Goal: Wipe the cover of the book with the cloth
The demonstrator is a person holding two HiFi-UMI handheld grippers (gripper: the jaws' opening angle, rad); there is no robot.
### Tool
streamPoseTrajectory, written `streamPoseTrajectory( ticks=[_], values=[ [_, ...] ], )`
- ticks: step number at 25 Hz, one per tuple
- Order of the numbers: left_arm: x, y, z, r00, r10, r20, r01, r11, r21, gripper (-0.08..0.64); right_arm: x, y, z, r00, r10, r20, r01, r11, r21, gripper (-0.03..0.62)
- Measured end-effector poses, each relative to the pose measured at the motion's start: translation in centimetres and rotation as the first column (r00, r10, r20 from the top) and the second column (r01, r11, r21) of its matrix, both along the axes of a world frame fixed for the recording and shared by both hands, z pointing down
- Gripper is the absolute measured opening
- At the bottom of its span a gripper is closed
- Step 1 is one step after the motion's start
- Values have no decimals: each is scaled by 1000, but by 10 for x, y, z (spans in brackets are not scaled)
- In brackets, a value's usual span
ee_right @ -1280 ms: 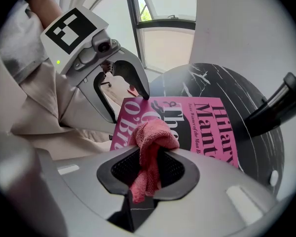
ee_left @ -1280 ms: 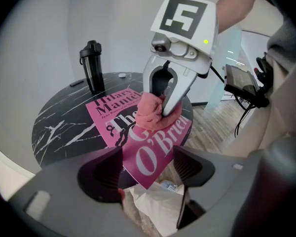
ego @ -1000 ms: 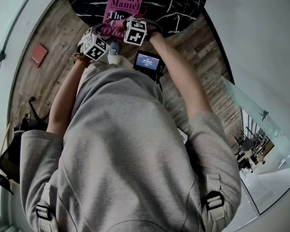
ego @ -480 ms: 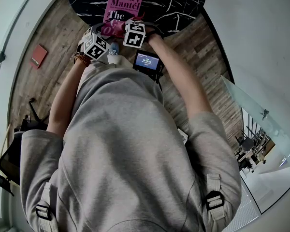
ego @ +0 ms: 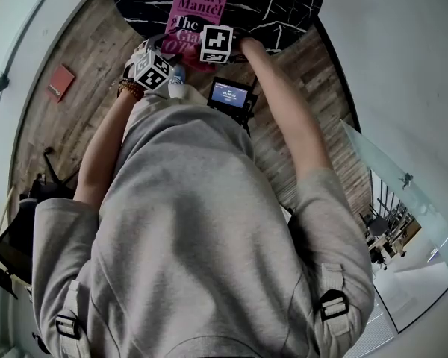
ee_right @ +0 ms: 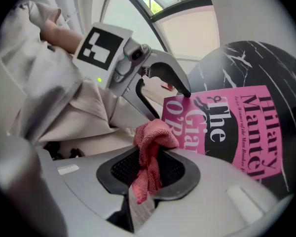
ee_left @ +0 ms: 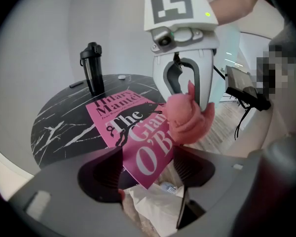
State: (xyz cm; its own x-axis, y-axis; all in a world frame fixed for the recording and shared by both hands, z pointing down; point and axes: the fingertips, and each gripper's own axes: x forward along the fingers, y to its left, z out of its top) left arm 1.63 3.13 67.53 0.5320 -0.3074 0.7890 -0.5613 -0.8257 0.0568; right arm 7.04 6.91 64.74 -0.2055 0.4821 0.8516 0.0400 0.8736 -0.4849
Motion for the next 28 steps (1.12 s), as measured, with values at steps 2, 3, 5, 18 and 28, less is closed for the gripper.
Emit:
streamPoseTrajectory(
  ticks=[2,3,5,18,28],
  values=[
    [0,1,0,1000,0,-3,0,1000,0,318,4,-11,-13,1000,24,1,-24,997,-70,106],
    [0,1,0,1000,-2,-4,2,1000,-2,318,5,-23,-19,999,41,12,-40,997,-68,107],
    [0,0,0,1000,-2,-2,2,1000,-8,318,1,-62,-27,995,82,60,-83,996,25,109],
    [0,-2,-2,1000,-1,-15,1,1000,-22,292,-21,-214,1,982,174,69,-185,850,493,110],
    [-3,-1,-2,1000,22,-22,-22,1000,-16,288,-25,-207,16,977,212,32,-201,848,490,104]
  ],
)
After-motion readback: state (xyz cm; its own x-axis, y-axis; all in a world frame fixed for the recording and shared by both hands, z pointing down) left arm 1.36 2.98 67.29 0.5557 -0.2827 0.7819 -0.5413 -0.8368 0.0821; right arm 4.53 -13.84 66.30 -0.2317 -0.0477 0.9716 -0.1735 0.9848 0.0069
